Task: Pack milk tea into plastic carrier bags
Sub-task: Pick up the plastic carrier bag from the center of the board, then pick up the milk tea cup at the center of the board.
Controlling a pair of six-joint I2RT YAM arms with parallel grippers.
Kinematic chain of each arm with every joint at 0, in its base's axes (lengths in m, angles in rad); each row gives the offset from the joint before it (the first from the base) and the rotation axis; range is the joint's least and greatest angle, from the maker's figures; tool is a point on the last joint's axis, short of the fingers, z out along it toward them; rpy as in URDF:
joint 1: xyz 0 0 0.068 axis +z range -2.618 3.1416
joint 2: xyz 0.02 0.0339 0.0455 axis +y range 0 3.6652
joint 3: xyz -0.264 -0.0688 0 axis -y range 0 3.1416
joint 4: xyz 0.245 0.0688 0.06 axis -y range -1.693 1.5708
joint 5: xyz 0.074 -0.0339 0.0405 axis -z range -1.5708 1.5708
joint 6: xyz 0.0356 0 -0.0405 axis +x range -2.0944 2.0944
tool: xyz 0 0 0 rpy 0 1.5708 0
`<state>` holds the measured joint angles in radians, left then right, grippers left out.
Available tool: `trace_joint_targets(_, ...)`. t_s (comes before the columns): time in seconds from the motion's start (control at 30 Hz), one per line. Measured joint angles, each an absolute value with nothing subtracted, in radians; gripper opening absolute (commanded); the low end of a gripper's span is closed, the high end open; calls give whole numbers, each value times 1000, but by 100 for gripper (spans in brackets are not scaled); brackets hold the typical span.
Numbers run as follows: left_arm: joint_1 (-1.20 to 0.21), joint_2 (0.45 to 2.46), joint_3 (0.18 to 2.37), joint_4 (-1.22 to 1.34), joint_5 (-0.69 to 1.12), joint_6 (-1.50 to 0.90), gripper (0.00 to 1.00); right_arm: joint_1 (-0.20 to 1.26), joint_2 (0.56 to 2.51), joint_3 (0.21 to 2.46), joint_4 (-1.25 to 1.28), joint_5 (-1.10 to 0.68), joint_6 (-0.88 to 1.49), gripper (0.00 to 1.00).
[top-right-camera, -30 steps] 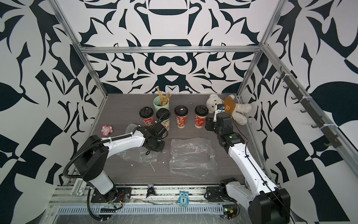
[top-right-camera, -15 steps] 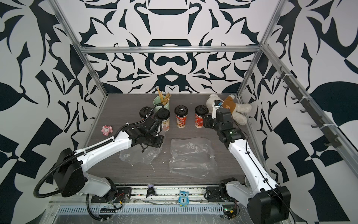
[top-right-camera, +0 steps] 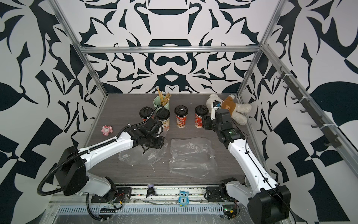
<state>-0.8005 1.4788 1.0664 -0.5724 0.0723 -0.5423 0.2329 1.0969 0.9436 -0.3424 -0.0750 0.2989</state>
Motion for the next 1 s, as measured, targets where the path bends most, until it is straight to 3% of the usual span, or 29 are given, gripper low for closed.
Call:
trace_joint_targets(0.33,-764,1378,1053,-524,135,-588,0,332,1280,1206,-473,-81,212,63)
trace_joint_targets(0.4,-757,1354,1050,-513,144,-595,0,339,1324,1268,-514,-87,199,70)
trace_joint_targets(0.8,-742,1282,1016,-471,180,-622,0,319,1611,1644,-784,-23,97,80)
trace_joint_targets(1.0,-738,1263,1016,-442,203,-632,0,269,1728,1720,-880,13,68,88)
